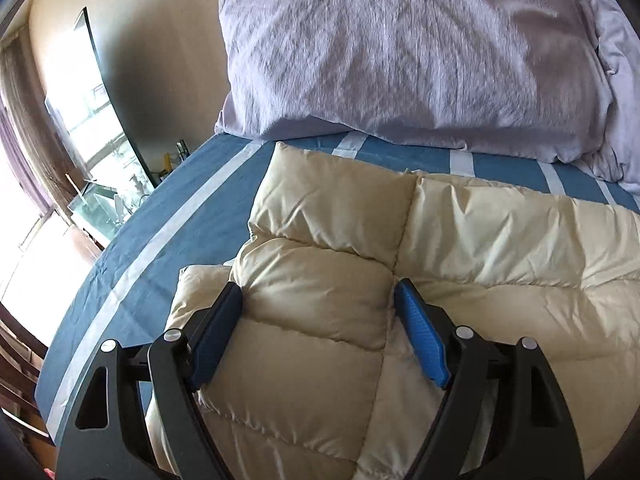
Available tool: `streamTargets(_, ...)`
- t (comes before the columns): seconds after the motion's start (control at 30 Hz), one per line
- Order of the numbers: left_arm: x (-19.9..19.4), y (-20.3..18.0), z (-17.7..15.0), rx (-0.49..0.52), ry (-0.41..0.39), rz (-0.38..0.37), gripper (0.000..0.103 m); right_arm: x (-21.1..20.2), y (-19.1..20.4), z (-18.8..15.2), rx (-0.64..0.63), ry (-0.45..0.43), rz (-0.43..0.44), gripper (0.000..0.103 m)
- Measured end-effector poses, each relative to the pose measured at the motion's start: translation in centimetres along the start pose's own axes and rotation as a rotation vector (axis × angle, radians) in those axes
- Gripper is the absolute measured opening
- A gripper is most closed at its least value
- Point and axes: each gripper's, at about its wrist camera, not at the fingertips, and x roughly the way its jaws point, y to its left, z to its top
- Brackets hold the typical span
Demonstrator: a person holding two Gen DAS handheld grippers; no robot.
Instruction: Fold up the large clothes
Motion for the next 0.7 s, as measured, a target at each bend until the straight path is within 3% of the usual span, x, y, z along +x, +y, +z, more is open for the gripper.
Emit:
streamTargets(0.6,1.4,-0.4,-0.3,-0.016,0.025,-0.013,0.083,1.6,-0.3,0.5,0.04,0.053,0.027,0.078)
streamTargets(0.7,0.9,-0.1,-0.3,-0.021,0.04,-0.023,0.083,1.3,-1.1,0.6,0.069,0.068,0.076,0.078)
